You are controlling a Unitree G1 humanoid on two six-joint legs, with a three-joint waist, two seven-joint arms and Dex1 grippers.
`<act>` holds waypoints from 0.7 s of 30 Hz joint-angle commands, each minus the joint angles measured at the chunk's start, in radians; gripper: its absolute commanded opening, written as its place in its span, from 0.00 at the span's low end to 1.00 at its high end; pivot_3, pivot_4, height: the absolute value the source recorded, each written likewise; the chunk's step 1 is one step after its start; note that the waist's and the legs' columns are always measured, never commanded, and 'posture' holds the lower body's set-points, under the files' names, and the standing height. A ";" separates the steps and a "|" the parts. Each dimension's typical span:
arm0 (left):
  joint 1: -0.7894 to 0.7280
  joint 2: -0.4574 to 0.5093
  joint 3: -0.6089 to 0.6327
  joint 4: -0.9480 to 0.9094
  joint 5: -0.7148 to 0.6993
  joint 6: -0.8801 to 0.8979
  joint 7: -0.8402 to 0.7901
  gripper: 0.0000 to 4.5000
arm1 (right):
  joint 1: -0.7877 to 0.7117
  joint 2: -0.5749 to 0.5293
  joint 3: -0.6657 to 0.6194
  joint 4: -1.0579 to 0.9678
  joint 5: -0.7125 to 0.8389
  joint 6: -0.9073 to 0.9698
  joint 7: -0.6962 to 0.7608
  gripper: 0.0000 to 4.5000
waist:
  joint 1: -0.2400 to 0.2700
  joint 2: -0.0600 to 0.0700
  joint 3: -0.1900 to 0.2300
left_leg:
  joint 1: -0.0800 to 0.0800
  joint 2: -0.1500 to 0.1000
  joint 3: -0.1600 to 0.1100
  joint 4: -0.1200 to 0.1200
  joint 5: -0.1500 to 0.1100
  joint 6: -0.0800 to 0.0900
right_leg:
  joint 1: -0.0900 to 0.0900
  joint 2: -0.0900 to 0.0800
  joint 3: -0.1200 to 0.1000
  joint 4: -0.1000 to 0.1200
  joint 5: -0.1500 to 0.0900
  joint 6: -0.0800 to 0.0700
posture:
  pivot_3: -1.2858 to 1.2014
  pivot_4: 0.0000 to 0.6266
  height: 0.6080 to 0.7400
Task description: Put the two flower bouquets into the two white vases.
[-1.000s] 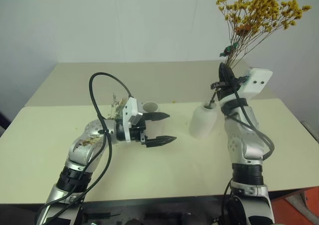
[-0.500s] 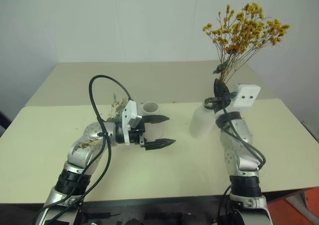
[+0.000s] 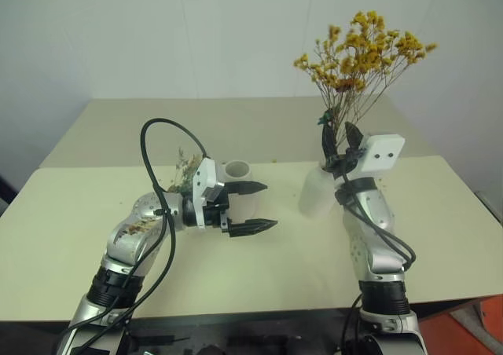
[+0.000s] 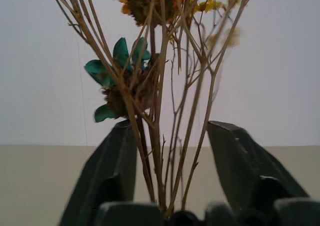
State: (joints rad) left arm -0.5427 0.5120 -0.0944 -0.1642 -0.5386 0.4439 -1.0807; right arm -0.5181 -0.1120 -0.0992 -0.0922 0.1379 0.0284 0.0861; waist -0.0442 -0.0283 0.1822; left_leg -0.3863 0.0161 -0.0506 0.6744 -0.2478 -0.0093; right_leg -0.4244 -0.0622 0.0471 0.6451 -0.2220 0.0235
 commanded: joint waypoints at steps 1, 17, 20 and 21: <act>-0.003 0.001 0.018 -0.019 -0.007 -0.015 -0.001 1.00 | 0.033 -0.023 0.003 -0.098 -0.011 -0.020 0.014 0.88 | 0.000 0.000 0.000 | 0.000 0.000 0.000 0.000 0.000 0.000 | 0.000 0.000 0.000 0.000 0.000 0.000 | 0.52 0.24 1.00; -0.015 0.012 0.029 0.009 -0.011 -0.020 -0.025 1.00 | 0.308 -0.161 -0.042 -0.411 0.001 0.151 0.080 1.00 | 0.003 0.000 0.000 | 0.000 0.000 0.000 -0.001 0.000 0.000 | 0.001 0.000 0.000 -0.001 0.000 0.000 | 0.52 0.24 1.00; -0.006 0.022 0.063 -0.010 -0.047 -0.001 -0.024 1.00 | 0.380 -0.190 -0.086 -0.501 0.048 0.192 0.109 1.00 | 0.004 0.000 0.000 | 0.000 0.000 0.000 -0.001 0.000 0.000 | 0.001 0.000 0.000 -0.002 0.000 0.000 | 0.52 0.24 1.00; 0.002 0.027 0.087 -0.028 -0.076 0.016 -0.021 1.00 | 0.398 -0.208 -0.110 -0.537 0.073 0.214 0.123 1.00 | 0.003 0.000 0.000 | 0.000 0.000 0.000 -0.001 0.000 0.000 | 0.001 0.000 0.000 -0.001 0.000 0.000 | 0.52 0.24 1.00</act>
State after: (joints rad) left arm -0.5405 0.5243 -0.0627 -0.1446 -0.5624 0.4469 -1.1028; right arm -0.1238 -0.2931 -0.1482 -0.5318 0.1681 0.2193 0.1905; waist -0.0407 -0.0284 0.1823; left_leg -0.3861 0.0161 -0.0508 0.6739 -0.2479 -0.0093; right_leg -0.4234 -0.0620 0.0467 0.6438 -0.2225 0.0235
